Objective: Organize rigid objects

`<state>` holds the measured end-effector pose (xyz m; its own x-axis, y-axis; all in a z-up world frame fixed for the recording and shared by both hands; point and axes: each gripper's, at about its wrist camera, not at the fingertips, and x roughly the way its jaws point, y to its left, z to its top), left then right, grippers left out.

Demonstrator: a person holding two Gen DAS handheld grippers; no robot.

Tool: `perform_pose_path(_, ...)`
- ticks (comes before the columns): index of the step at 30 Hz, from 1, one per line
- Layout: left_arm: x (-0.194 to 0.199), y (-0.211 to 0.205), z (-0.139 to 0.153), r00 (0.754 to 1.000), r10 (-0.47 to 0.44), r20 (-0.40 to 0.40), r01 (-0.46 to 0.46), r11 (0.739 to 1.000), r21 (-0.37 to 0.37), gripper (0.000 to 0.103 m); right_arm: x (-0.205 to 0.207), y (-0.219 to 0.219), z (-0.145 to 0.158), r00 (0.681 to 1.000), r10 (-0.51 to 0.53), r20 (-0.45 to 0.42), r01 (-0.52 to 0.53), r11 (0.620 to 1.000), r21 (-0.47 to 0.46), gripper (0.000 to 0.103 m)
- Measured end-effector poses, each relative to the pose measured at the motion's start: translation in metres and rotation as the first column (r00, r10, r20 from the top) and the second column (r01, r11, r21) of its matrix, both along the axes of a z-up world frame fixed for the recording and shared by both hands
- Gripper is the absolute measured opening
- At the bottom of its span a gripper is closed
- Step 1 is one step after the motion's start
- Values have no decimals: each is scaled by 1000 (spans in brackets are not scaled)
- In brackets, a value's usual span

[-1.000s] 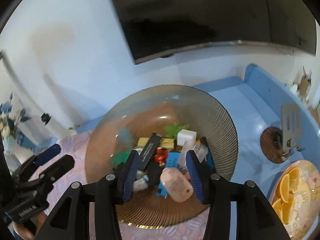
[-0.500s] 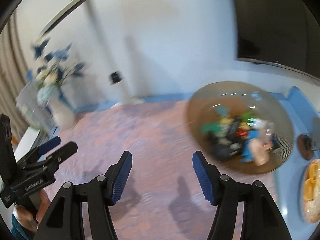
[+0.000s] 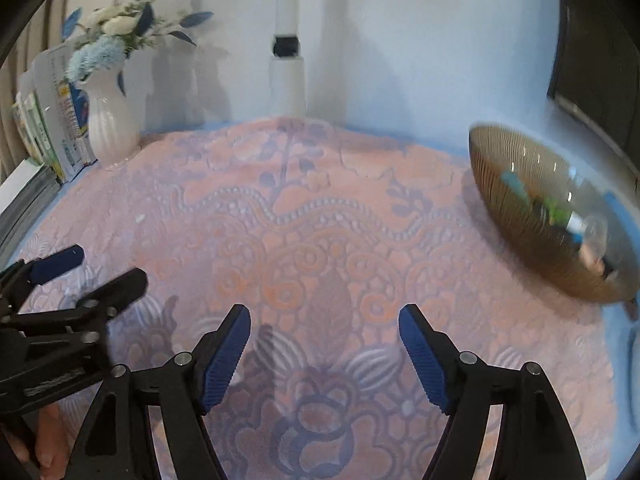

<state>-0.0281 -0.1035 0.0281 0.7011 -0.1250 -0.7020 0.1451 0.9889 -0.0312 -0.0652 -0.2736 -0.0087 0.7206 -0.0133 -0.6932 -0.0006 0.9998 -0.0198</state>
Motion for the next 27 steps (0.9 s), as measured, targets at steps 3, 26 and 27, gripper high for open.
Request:
perform_pose_path(3, -4, 3, 0, 1000, 7, -1, -7, 1000, -5, 89, 4, -5, -2, 999, -43, -11, 43, 999, 1, 75)
perform_pose_path(26, -9, 5, 4, 999, 30, 31, -29, 999, -33, 90, -11, 2, 6, 991, -76, 111, 83, 995, -62, 91)
perform_pose_path(27, -9, 5, 5, 999, 29, 33, -28, 999, -33, 90, -11, 2, 6, 991, -78, 111, 85, 995, -60, 91)
